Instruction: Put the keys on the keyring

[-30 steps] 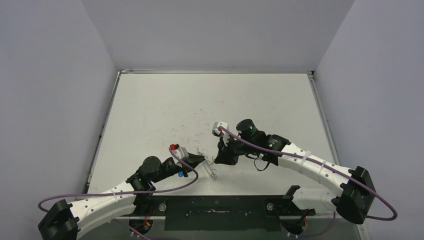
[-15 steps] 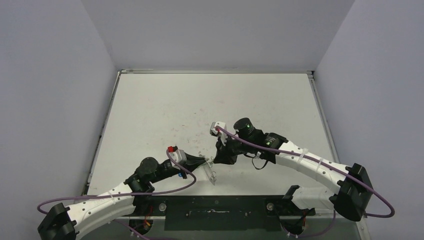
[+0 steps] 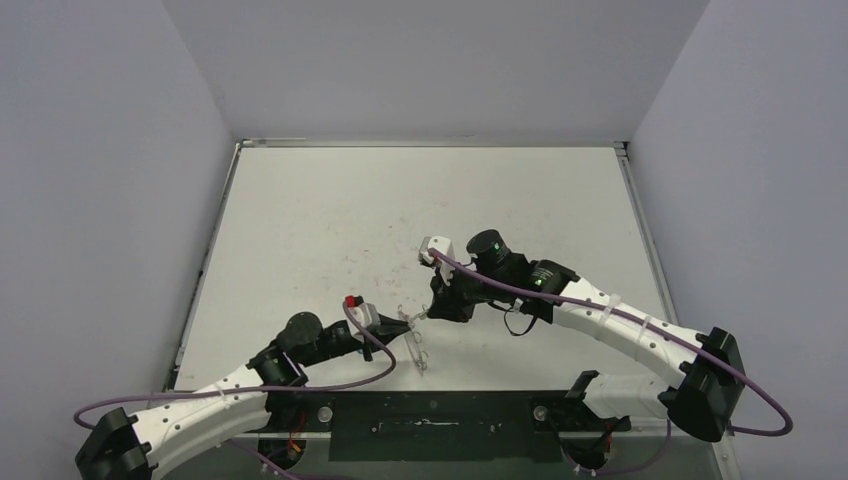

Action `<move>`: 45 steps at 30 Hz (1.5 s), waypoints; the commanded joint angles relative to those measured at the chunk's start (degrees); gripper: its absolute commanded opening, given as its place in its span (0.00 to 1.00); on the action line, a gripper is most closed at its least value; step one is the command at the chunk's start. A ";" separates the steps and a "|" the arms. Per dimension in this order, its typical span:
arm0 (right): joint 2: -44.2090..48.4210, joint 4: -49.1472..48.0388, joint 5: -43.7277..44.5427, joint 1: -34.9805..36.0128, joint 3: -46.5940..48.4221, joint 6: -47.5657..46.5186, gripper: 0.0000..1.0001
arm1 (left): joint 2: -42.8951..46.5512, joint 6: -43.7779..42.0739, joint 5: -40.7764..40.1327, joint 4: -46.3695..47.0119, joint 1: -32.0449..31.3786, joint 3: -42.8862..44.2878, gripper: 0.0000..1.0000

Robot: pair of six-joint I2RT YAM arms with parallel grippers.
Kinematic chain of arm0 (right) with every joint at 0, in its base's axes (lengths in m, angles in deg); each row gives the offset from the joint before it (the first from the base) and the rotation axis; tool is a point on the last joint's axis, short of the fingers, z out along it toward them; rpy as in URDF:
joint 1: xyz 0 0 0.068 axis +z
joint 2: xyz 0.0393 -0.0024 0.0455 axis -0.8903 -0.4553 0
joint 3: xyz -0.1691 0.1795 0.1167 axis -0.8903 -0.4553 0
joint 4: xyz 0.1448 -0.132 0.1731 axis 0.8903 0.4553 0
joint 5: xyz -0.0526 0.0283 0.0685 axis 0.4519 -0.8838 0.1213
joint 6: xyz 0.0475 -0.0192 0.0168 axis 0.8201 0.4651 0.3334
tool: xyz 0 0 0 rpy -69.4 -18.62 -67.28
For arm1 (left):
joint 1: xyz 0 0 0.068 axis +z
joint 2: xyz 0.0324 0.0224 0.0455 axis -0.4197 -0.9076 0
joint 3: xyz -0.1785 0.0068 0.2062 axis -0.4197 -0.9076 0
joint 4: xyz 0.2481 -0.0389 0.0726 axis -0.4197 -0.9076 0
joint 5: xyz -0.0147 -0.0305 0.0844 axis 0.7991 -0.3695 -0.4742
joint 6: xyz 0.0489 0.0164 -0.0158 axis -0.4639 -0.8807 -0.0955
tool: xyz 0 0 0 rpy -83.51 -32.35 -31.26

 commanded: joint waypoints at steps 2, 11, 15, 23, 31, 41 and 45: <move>1.38 -1.24 1.55 0.41 0.44 -0.08 0.00 | -5.22 1.05 1.89 7.51 0.02 1.77 0.00; 5.08 -2.56 0.39 0.38 -5.62 2.90 0.00 | -15.43 1.39 0.63 16.36 -4.62 0.98 0.00; 6.36 -2.70 -0.09 0.43 -7.65 3.98 0.00 | -16.16 0.85 -1.85 17.15 -7.36 0.48 0.00; 8.00 -7.20 -3.34 0.71 -12.77 8.98 0.00 | -13.96 -0.32 -10.41 17.30 -13.45 -0.85 0.00; 10.91 -7.60 -4.78 2.36 -14.01 9.67 0.00 | -10.82 -0.96 -12.72 15.45 -15.95 -1.48 0.00; 9.52 -1.37 -3.76 6.16 -9.68 5.54 0.00 | -8.38 -0.89 -13.96 13.16 -16.87 -1.17 0.00; 9.40 0.81 -2.72 7.25 -8.51 4.22 0.00 | -7.99 -0.96 -14.25 12.63 -17.15 -1.05 0.00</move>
